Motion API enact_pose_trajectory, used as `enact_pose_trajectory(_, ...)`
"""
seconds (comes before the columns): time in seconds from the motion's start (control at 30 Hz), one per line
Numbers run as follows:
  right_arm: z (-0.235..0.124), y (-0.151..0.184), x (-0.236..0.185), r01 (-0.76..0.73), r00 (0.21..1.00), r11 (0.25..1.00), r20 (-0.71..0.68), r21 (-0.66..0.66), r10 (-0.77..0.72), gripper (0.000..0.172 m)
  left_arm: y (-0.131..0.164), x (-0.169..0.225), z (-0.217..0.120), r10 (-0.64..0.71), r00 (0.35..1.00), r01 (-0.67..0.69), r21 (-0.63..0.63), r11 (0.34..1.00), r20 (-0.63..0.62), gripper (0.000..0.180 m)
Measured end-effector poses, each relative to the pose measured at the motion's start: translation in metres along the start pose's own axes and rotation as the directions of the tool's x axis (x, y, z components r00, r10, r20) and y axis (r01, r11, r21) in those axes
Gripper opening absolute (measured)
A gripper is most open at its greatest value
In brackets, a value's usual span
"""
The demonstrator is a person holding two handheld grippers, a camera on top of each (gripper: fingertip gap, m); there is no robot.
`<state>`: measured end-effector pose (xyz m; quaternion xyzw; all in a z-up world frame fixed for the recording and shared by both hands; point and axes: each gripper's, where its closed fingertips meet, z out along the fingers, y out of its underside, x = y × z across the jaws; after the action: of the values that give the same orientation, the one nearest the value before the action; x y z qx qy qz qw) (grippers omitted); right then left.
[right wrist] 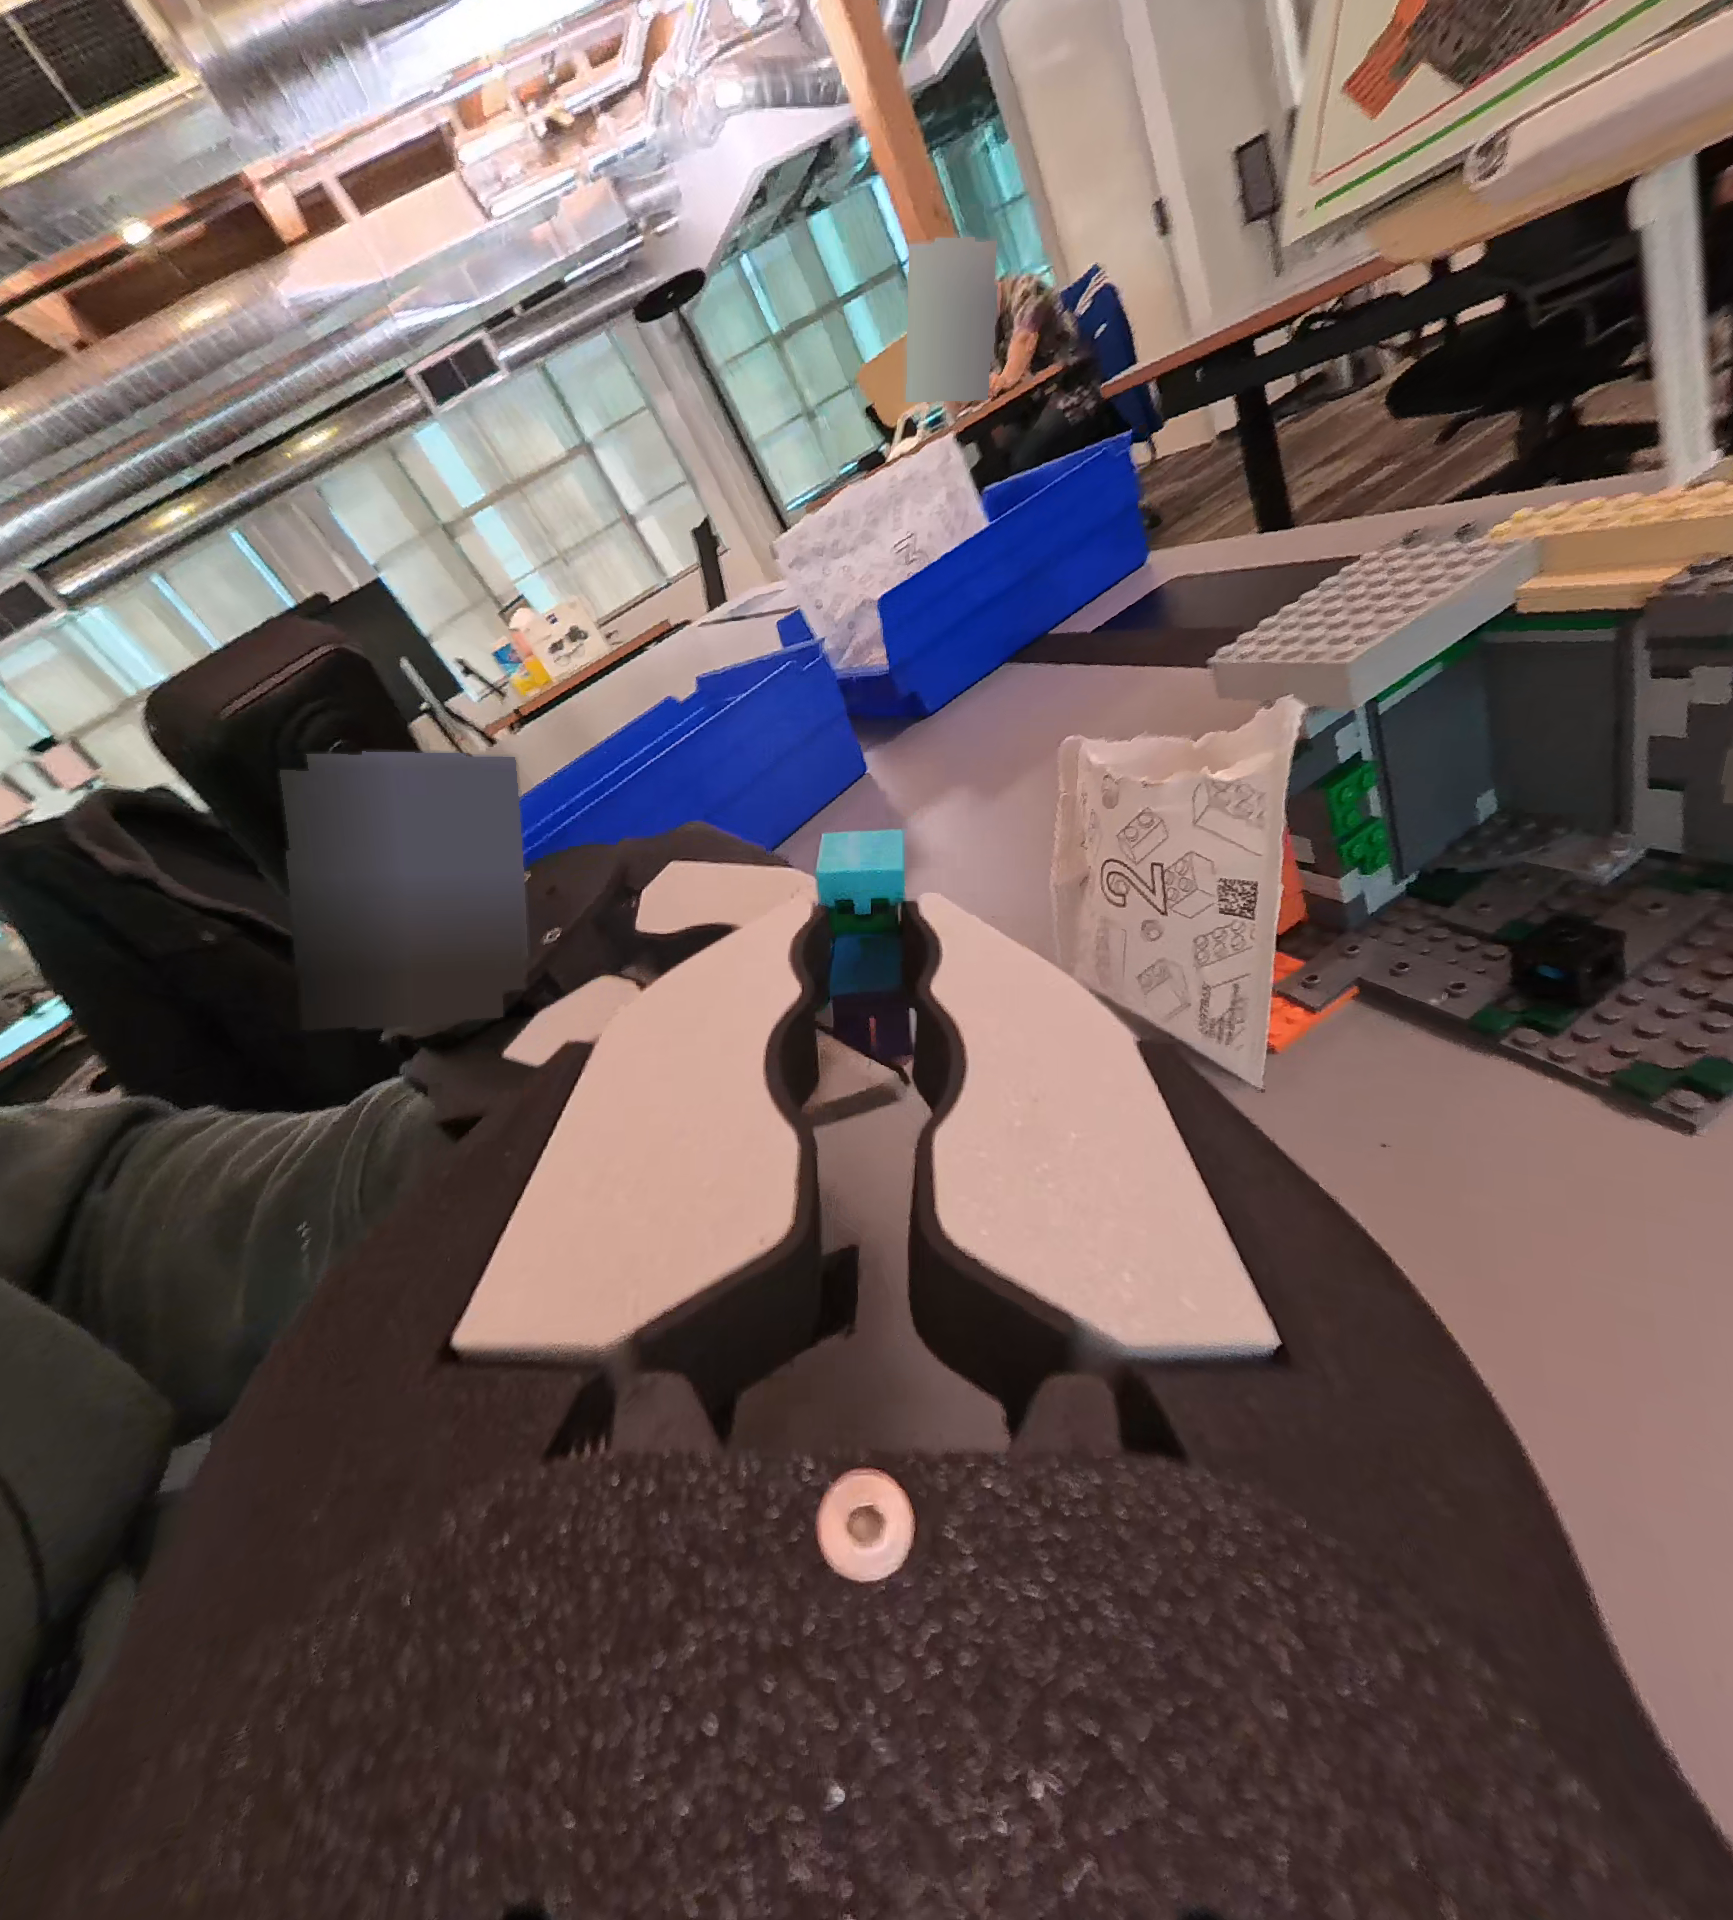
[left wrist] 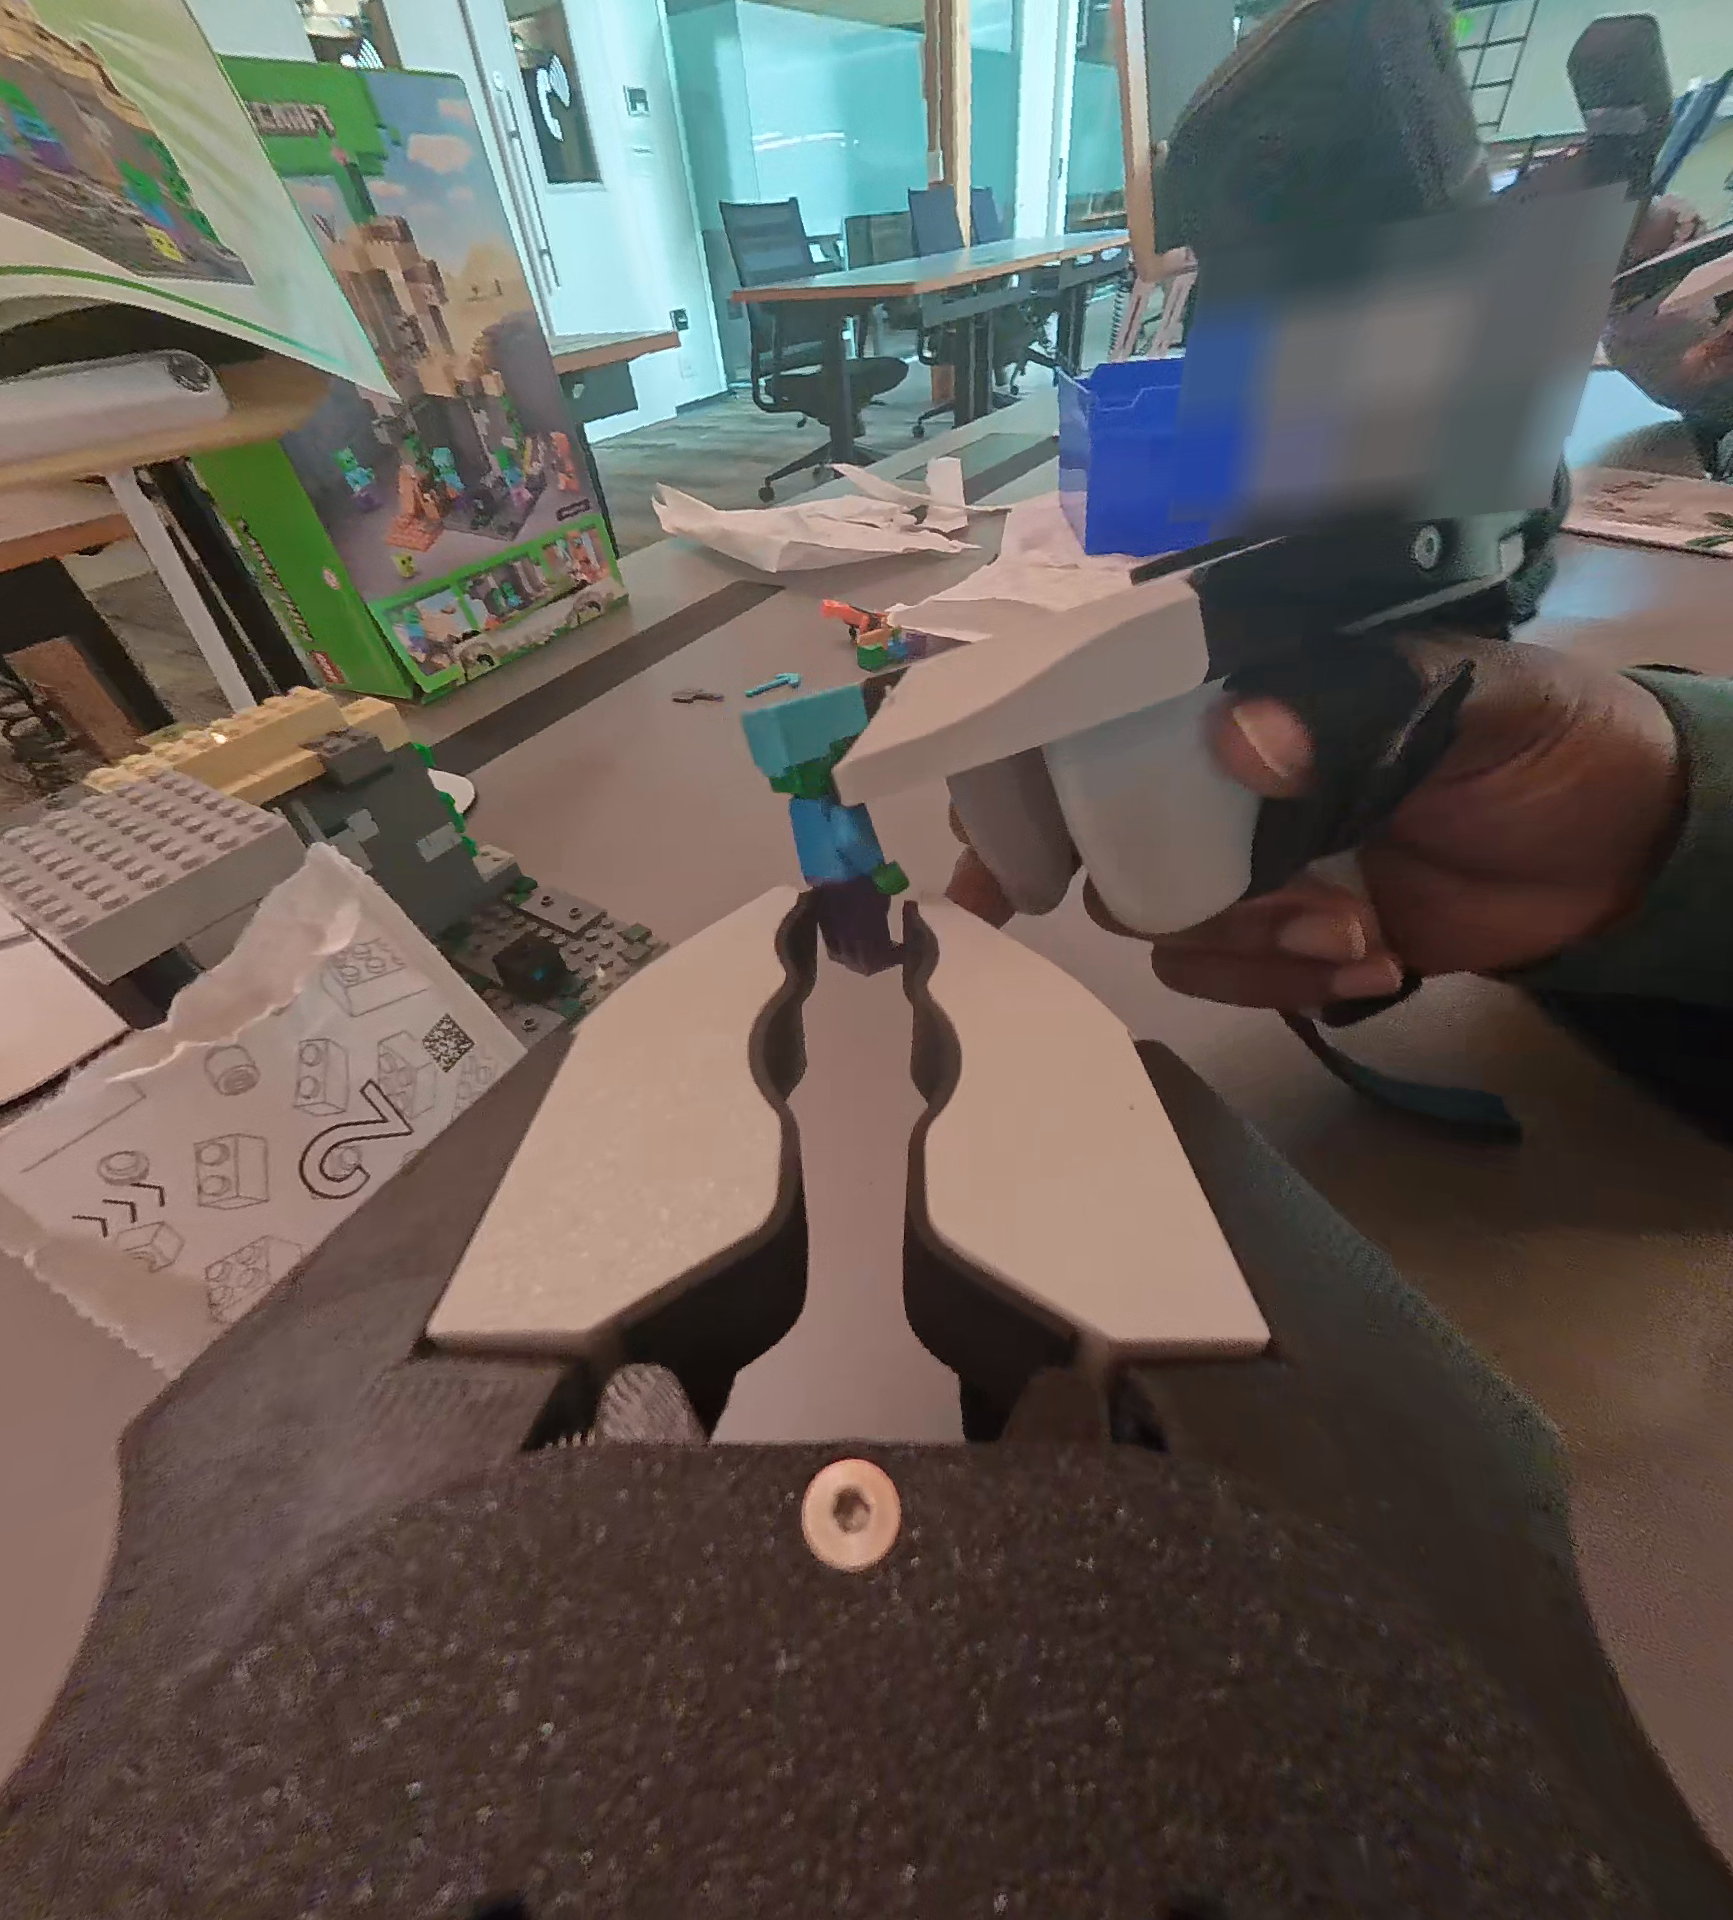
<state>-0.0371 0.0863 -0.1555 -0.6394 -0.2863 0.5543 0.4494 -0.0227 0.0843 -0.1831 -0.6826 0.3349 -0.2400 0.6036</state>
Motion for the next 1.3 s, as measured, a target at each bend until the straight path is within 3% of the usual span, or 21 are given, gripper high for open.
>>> enact_pose_trajectory(0.13, -0.008, 0.007, 0.001, 0.062, 0.995, 0.992, 0.090, -0.107, -0.053, 0.015, 0.005, 0.002, 0.000, 0.056, 0.998, -0.057, -0.037, 0.998, -0.028, 0.014)
enact_pose_trajectory(0.27, -0.014, 0.007, 0.003, 0.138, 0.987, 0.977, 0.106, -0.161, -0.121, 0.029, 0.012, 0.001, 0.001, 0.119, 0.993, -0.120, -0.082, 0.989, -0.012, 0.013)
enact_pose_trajectory(0.4, -0.014, 0.009, 0.005, 0.163, 0.985, 0.974, 0.087, -0.159, -0.150, 0.028, 0.018, 0.002, 0.004, 0.164, 0.986, -0.164, -0.114, 0.980, -0.014, 0.013)
enact_pose_trajectory(0.5, -0.015, 0.010, 0.009, 0.174, 0.984, 0.970, 0.069, -0.169, -0.165, 0.016, 0.021, 0.004, 0.004, 0.191, 0.982, -0.191, -0.134, 0.972, -0.017, 0.013)
enact_pose_trajectory(0.63, -0.017, 0.011, 0.010, 0.210, 0.978, 0.961, 0.060, -0.183, -0.202, 0.015, 0.020, 0.002, 0.004, 0.156, 0.987, -0.158, -0.125, 0.979, -0.025, 0.012)
enact_pose_trajectory(0.87, -0.020, 0.009, 0.009, 0.185, 0.982, 0.964, 0.082, -0.188, -0.173, 0.015, 0.019, 0.003, 0.003, 0.154, 0.987, -0.157, -0.119, 0.980, -0.037, 0.011)
enact_pose_trajectory(1.3, -0.022, -0.008, 0.003, -0.062, 0.978, 0.993, 0.191, -0.097, 0.079, 0.014, -0.009, -0.003, -0.006, 0.162, 0.986, -0.162, -0.005, 0.987, 0.034, 0.010)
